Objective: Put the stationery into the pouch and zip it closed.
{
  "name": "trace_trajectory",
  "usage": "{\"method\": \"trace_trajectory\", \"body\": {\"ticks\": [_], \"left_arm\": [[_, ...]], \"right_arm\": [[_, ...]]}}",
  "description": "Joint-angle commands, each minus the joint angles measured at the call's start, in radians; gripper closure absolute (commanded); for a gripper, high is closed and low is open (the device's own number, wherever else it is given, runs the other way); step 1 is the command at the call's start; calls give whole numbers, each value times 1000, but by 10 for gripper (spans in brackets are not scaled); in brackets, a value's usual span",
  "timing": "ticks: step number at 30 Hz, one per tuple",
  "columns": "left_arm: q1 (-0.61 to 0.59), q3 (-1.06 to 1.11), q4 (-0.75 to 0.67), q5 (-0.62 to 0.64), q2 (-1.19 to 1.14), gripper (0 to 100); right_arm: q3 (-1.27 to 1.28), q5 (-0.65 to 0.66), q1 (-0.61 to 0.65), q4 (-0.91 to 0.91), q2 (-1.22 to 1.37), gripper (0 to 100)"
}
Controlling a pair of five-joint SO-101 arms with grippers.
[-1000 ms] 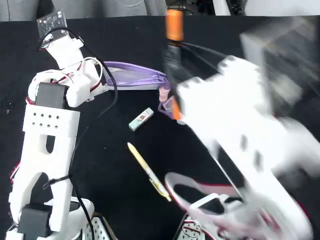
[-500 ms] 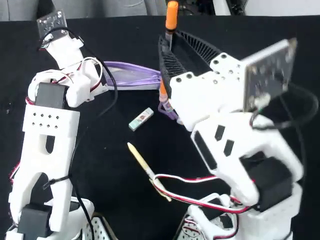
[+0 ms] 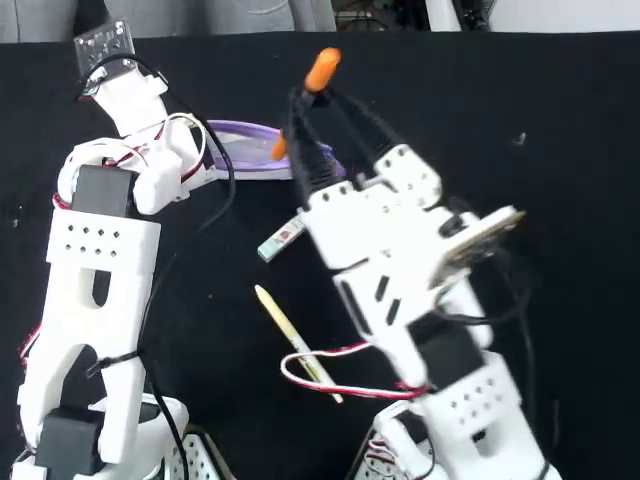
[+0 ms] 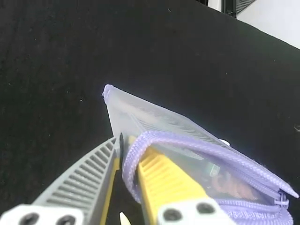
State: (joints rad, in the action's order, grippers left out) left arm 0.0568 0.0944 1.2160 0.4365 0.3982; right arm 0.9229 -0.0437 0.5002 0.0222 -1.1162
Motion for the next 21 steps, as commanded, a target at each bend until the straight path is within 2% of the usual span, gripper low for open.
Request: {"method": "trace_trajectory", "body": {"ticks": [1,6,18,21], "left_arm": [[18,5,-20,-5,-14,971],[19,5,-20,-6,-8,971],[19,5,-18,-5,-6,971],[21,5,-18,-5,-6,971]], "right_arm": [[101,-8,21,204,-21,988],[211,-8,21,376,-19,988],[231,-8,-44,399,242,988],[243,-6,-46,499,292,988]]}}
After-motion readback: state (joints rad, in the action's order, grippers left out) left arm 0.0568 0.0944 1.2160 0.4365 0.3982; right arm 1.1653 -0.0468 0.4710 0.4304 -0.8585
